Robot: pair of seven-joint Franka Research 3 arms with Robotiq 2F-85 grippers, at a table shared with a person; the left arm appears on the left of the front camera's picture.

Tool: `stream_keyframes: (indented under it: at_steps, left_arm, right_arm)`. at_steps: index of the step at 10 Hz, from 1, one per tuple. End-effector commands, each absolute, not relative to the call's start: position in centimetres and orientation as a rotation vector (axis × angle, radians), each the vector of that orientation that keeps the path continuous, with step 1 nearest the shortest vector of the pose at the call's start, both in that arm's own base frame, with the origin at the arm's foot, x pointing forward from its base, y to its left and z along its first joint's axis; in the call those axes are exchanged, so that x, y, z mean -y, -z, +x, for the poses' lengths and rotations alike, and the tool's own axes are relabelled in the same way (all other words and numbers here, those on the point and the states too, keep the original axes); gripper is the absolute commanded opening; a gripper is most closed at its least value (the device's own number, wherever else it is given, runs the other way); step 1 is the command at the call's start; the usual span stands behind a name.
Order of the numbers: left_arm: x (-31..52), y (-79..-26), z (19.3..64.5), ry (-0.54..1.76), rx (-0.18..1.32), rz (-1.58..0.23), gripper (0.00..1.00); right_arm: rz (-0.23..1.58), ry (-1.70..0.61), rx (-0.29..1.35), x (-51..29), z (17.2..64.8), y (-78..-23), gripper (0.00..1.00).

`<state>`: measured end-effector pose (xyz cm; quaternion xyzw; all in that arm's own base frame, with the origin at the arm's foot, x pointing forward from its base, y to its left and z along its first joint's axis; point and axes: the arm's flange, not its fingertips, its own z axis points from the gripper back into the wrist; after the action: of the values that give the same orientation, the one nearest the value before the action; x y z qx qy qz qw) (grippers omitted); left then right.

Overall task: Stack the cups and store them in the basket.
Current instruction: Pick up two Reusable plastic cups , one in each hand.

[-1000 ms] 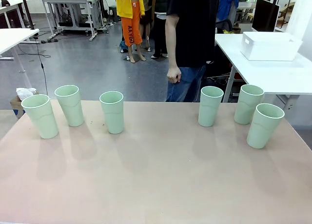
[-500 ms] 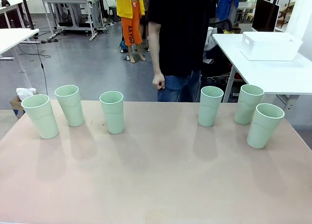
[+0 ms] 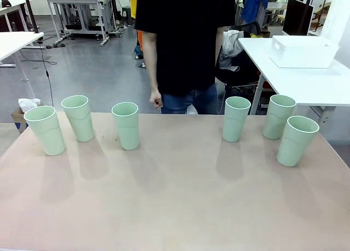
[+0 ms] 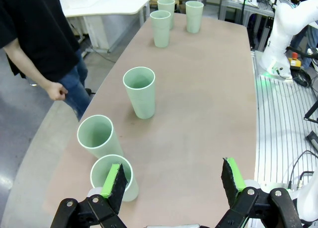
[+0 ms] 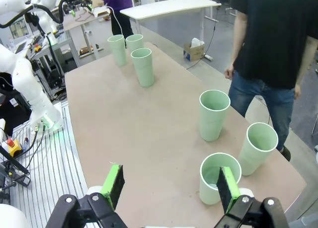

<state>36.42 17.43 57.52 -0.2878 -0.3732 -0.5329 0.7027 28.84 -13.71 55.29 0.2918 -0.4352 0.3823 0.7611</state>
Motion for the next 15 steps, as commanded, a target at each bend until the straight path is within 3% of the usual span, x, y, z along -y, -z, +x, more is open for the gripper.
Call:
stream_keyframes:
  at_steps: [1,15]
  left_arm:
    - [-17.48,-57.61,36.35,1.194,0.841,-0.646,1.00]
    - [-17.48,-57.61,36.35,1.194,0.841,-0.646,1.00]
  right_arm:
    - [0.640,-0.852,0.973,13.81,29.07,-55.59,1.00]
    - [0.640,-0.852,0.973,13.81,29.07,-55.59,1.00]
